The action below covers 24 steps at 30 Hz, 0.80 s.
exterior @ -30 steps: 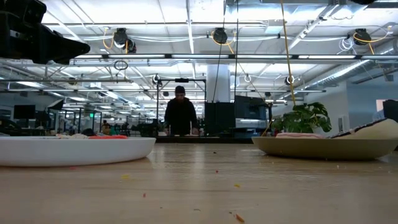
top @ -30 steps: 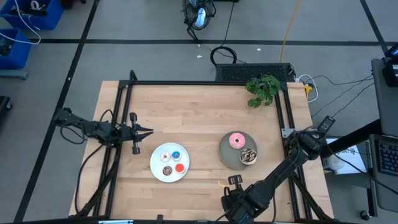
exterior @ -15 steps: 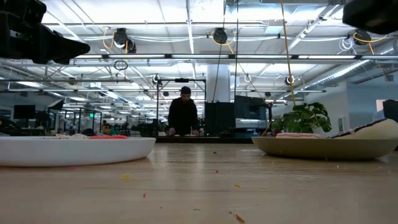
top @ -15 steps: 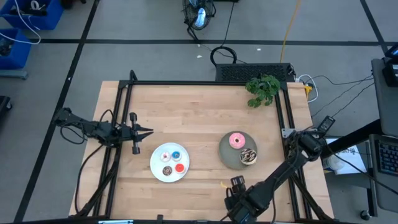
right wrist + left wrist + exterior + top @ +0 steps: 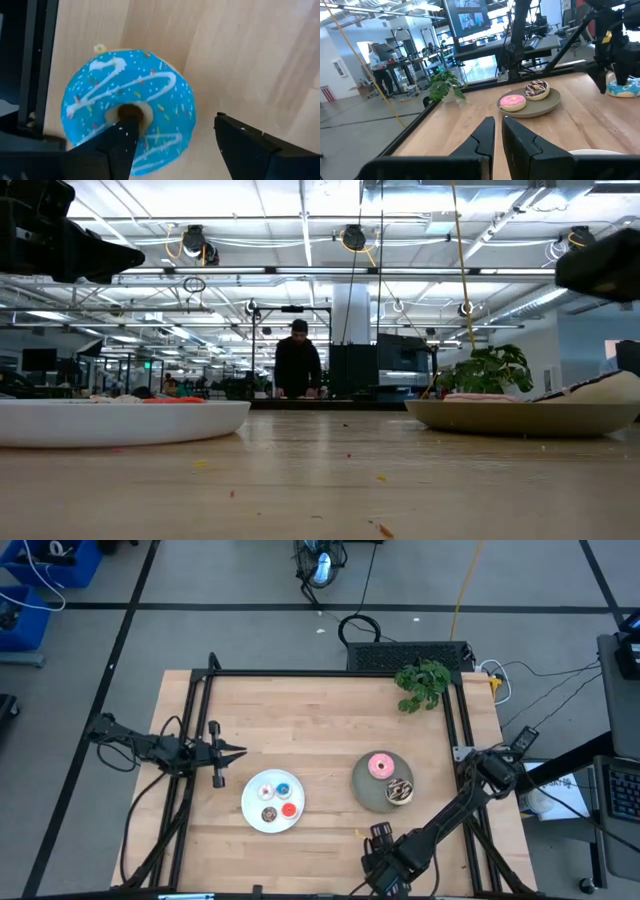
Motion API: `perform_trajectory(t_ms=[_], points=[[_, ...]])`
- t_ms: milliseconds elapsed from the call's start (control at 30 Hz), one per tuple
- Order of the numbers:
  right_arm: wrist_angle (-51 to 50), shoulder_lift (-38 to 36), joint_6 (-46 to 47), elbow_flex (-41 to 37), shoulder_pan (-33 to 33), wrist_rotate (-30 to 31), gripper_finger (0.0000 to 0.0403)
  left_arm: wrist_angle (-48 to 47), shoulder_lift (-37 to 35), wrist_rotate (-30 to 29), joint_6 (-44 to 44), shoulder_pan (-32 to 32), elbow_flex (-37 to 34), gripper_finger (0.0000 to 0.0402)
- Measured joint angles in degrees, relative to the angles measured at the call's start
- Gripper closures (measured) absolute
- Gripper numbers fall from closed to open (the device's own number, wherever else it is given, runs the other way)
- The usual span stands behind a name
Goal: Pick & Place donuts
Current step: Put the large blue donut on the gray plate
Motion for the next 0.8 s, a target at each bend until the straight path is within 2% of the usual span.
perform_trajectory(t_ms=[300, 433, 533, 667, 800], points=[[8.6, -0.2, -1.6, -5.0, -1.3, -2.9, 0.0189, 0.0, 0.0, 0.0, 0.0, 0.0, 0.0, 0.0360], [9.4, -0.4, -1.6, -6.3, -1.3, -3.0, 0.0216, 0.0, 0.0, 0.0, 0.0, 0.0, 0.0, 0.0360], [9.1, -0.3, -2.0, -6.3, -1.3, -2.8, 0.0254, 0.0, 0.0, 0.0, -0.1, 0.0, 0.0, 0.0360], [8.2, -0.2, -2.5, -5.8, -1.6, -3.0, 0.0328, 0.0, 0.0, 0.0, -0.1, 0.0, 0.0, 0.0360], [3.9, -0.3, -3.5, -3.9, -3.1, -5.5, 0.0388, 0.0, 0.0, 0.0, 0.3, 0.0, 0.0, 0.0360]])
